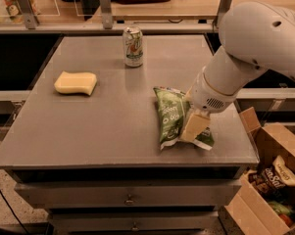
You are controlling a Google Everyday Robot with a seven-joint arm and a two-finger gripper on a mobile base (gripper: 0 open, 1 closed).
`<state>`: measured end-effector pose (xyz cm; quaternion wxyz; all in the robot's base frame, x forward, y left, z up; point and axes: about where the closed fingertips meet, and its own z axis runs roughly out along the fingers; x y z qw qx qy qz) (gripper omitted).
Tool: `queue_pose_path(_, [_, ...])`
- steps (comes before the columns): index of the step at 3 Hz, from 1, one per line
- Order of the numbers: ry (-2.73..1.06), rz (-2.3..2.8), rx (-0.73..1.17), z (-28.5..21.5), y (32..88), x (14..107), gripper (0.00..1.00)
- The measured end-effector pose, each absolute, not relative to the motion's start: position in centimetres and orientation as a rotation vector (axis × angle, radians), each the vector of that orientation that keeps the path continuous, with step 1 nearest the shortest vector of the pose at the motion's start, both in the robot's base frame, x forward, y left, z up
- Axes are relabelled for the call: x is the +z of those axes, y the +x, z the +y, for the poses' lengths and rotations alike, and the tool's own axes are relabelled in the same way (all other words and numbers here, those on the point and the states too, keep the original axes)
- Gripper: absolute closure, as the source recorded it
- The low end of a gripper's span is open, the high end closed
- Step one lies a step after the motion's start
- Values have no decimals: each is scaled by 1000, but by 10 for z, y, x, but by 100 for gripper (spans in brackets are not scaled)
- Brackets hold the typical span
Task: Move green jalapeno chip bag near 7up can
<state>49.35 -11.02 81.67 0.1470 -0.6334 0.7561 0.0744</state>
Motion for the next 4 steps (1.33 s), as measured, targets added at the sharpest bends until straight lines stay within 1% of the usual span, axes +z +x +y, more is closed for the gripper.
queue_pose_path(1, [-1822,2176,214,-110,494,822,87])
queue_pose_path(2, [-1822,2176,214,-110,494,823,100])
queue_pose_path(3, [-1758,2205,155,-124,513,848,100])
queue_pose_path(4, [-1683,2239,74,-139,544,880,100])
